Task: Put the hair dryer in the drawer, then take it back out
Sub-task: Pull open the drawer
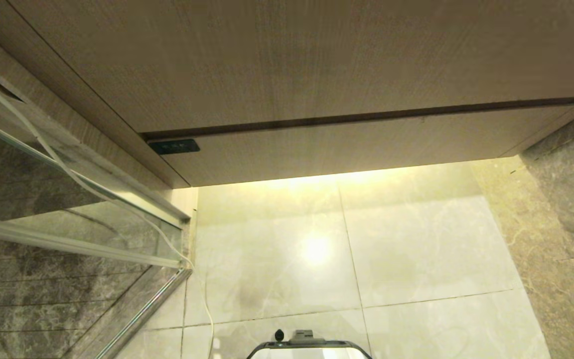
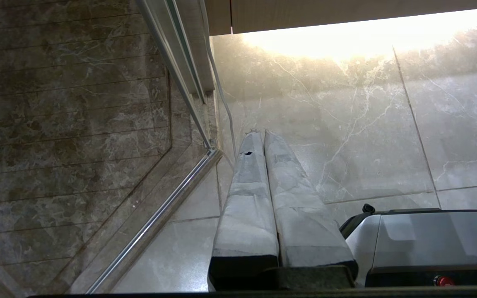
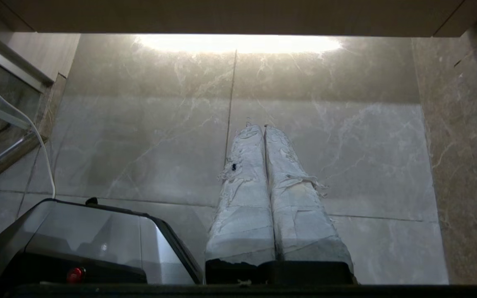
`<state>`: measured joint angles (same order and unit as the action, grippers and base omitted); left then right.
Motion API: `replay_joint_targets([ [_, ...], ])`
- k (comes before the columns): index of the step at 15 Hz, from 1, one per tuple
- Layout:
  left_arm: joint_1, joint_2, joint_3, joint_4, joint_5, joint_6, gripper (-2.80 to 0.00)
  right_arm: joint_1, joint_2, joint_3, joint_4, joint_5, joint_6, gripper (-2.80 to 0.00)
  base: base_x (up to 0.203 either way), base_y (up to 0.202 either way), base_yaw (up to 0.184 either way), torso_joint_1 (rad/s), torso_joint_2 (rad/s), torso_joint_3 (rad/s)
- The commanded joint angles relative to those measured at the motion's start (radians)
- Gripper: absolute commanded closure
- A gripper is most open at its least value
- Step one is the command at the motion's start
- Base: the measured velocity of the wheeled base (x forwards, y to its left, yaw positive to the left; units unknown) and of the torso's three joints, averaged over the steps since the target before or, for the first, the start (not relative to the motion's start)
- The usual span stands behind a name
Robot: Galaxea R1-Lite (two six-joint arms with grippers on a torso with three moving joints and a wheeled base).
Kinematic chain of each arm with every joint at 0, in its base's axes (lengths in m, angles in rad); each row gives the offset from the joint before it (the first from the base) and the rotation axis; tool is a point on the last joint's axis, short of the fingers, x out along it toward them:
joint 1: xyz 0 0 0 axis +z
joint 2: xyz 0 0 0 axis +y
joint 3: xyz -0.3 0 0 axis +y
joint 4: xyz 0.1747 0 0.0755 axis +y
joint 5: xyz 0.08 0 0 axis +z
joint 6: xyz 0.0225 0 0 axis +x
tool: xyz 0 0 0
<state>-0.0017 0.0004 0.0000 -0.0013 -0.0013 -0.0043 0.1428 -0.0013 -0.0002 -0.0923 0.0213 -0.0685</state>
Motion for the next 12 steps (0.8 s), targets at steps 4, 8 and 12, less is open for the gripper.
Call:
replay_joint_targets([
  [4,0.0,0.0,0.0,0.0,0.0,0.0,0.0,0.0,-0.039,-0.447,0.338,-0.021,-0.002,0.0,0.0,0.0,0.0,0.0,0.0,0.0],
  [8,0.0,0.0,0.002,0.0,0.0,0.0,0.0,-0.016,0.111,-0.956,0.683,-0.043,0.0,0.0,0.0,0.0,0.0,0.0,0.0,0.0],
  [12,0.0,0.0,0.0,0.0,0.0,0.0,0.0,-0.026,0.537,-1.309,0.798,-0.045,0.019,0.0,0.0,0.0,0.0,0.0,0.0,0.0],
])
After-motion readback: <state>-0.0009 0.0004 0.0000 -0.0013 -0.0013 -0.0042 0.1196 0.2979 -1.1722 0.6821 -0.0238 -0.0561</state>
